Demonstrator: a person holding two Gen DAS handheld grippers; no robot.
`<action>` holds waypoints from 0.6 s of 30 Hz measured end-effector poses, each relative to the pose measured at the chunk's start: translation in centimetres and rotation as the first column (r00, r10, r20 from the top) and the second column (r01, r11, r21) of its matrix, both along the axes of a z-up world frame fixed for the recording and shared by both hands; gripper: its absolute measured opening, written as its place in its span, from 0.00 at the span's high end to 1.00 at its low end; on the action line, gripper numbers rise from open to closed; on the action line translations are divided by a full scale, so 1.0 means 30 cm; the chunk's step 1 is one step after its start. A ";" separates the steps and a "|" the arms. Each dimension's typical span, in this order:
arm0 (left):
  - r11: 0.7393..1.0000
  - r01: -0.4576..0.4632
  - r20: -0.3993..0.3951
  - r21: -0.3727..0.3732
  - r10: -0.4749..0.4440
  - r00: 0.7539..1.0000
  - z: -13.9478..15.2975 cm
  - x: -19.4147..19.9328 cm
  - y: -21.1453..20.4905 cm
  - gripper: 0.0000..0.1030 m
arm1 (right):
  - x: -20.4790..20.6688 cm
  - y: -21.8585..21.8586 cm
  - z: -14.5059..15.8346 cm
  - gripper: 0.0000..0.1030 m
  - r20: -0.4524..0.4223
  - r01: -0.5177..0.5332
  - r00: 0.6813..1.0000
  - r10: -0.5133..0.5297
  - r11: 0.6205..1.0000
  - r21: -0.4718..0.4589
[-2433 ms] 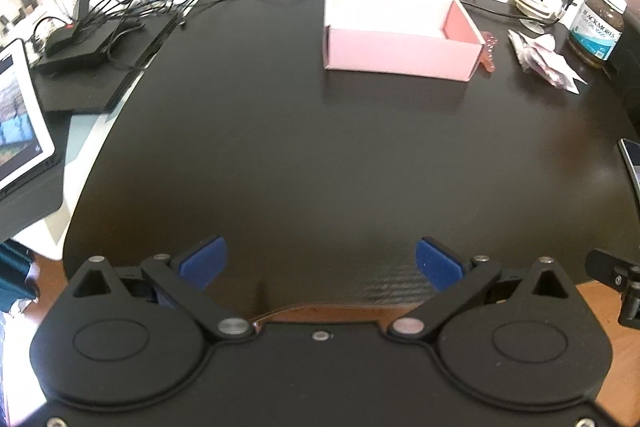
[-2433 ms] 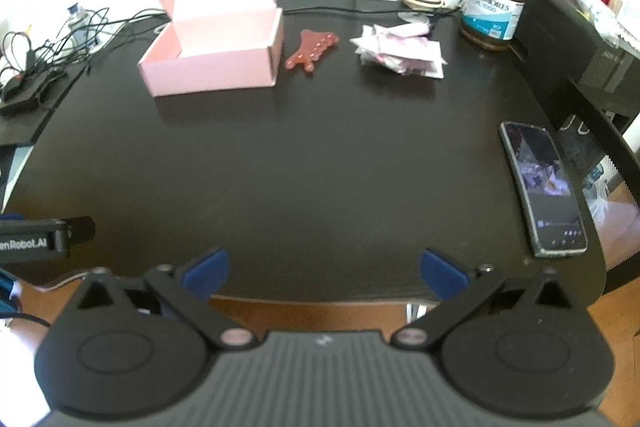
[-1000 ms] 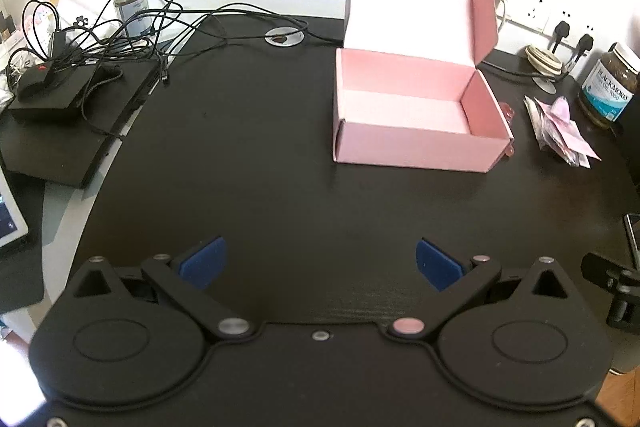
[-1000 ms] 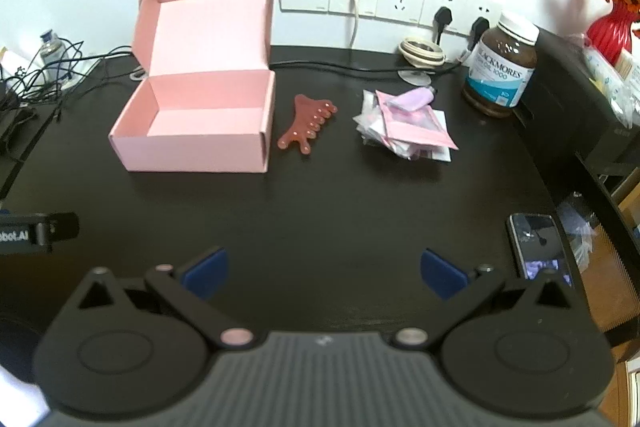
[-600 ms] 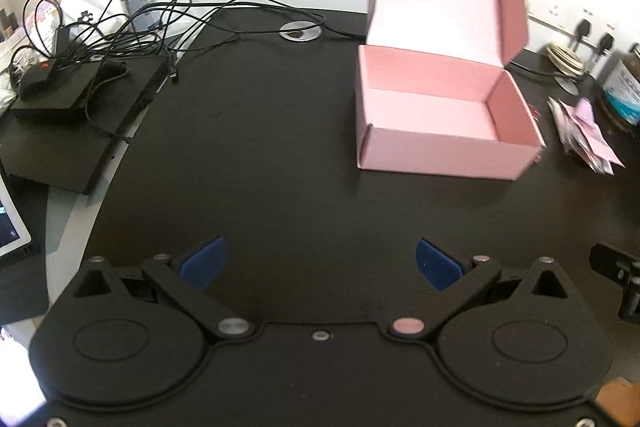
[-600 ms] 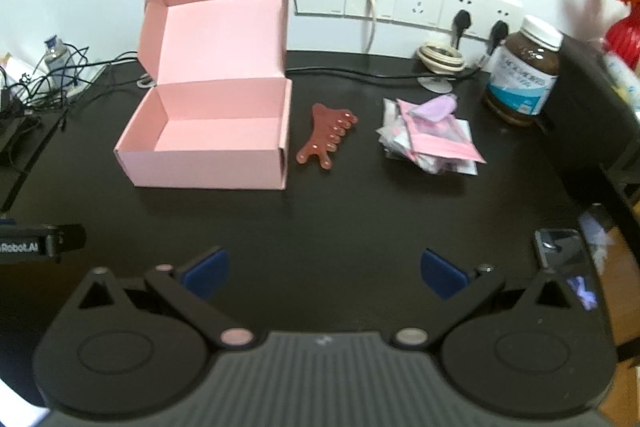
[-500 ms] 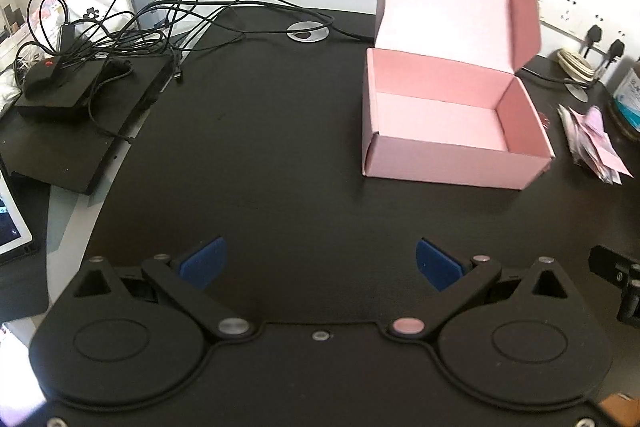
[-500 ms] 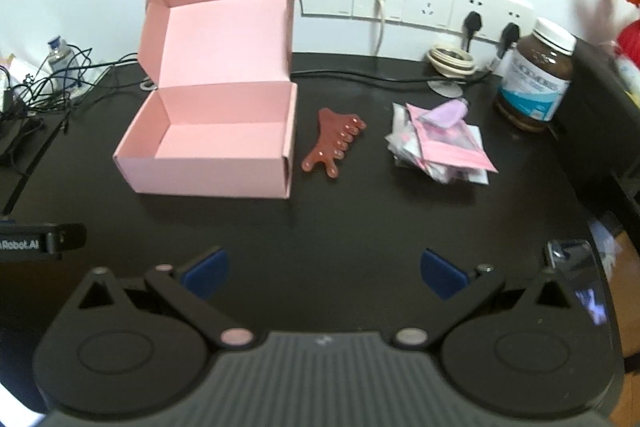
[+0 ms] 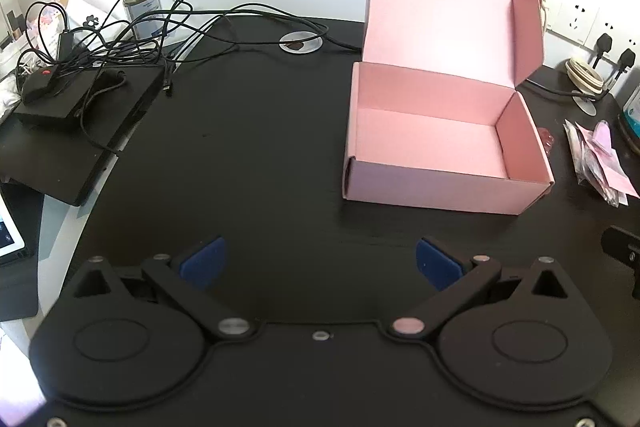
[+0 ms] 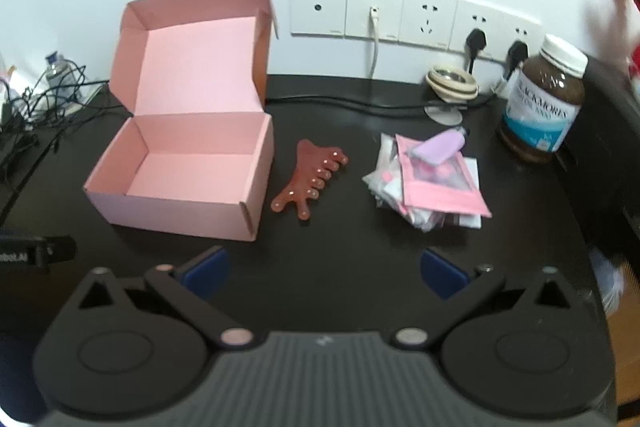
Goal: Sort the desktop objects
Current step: 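Move the right tool toward the brown comb-shaped scraper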
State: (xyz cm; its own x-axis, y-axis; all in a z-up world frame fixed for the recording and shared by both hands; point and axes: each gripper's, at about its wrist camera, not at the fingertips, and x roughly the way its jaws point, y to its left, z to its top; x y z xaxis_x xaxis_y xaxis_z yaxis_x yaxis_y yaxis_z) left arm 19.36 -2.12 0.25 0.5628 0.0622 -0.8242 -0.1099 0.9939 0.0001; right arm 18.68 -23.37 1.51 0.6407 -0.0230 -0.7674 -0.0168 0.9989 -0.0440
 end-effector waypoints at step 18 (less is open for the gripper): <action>1.000 -0.021 -0.020 0.013 0.021 1.000 -0.014 0.001 -0.055 0.00 | 0.009 -0.151 -0.046 0.06 -0.005 0.072 0.997 -0.072 0.997 0.033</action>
